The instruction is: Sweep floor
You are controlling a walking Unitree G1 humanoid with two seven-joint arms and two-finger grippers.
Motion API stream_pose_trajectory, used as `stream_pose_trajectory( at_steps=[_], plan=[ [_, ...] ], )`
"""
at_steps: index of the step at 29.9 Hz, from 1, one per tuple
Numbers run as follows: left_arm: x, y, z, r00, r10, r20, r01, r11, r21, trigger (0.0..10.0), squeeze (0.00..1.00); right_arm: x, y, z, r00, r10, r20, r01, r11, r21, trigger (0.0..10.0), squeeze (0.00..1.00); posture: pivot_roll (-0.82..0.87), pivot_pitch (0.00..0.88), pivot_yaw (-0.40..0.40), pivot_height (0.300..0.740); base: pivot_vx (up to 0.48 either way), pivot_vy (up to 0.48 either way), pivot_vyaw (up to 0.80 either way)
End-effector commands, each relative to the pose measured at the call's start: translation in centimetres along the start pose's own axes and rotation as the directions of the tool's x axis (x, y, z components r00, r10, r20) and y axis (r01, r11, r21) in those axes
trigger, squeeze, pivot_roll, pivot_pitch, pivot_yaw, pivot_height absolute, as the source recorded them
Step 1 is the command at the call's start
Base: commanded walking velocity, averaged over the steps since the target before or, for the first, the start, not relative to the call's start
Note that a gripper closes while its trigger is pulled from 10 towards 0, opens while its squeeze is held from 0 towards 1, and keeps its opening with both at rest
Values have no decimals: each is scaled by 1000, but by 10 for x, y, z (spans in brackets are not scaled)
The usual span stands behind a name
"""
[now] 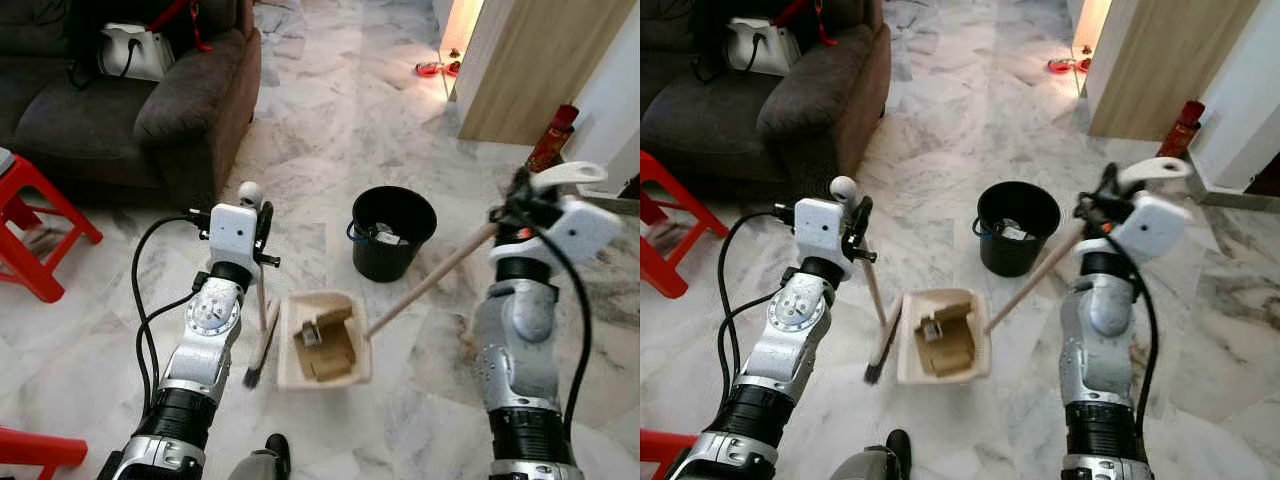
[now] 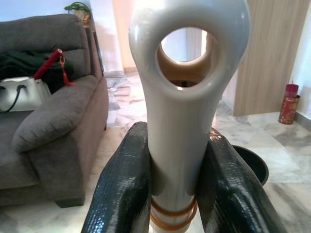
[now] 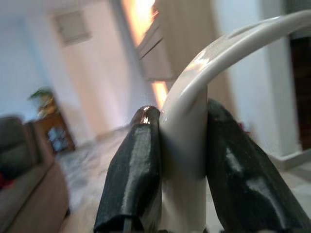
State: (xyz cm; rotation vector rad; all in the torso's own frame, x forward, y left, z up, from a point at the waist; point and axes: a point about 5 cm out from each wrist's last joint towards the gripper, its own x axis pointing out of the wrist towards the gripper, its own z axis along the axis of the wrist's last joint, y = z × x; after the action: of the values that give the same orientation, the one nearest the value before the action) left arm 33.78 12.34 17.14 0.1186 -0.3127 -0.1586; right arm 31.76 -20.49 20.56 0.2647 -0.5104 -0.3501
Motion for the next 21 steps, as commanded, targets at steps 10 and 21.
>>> stream_pose_trajectory(
  at_steps=[10, 21],
  plan=[
    [5, 1, 16, 997, 3, 71, -4, 1000, 7, 10000, 0, 22, 3, 61, 963, -73, 260, 54, 995, 79, 10000, 0, 101, 136, -41, 740, 48, 0, 0],
    [5, 2, 16, 998, 1, 71, -2, 1000, 7, 10000, 0, 28, 5, 83, 935, -86, 344, 50, 993, 111, 10000, 0, 99, 136, -40, 740, 344, 0, 0]
  ],
)
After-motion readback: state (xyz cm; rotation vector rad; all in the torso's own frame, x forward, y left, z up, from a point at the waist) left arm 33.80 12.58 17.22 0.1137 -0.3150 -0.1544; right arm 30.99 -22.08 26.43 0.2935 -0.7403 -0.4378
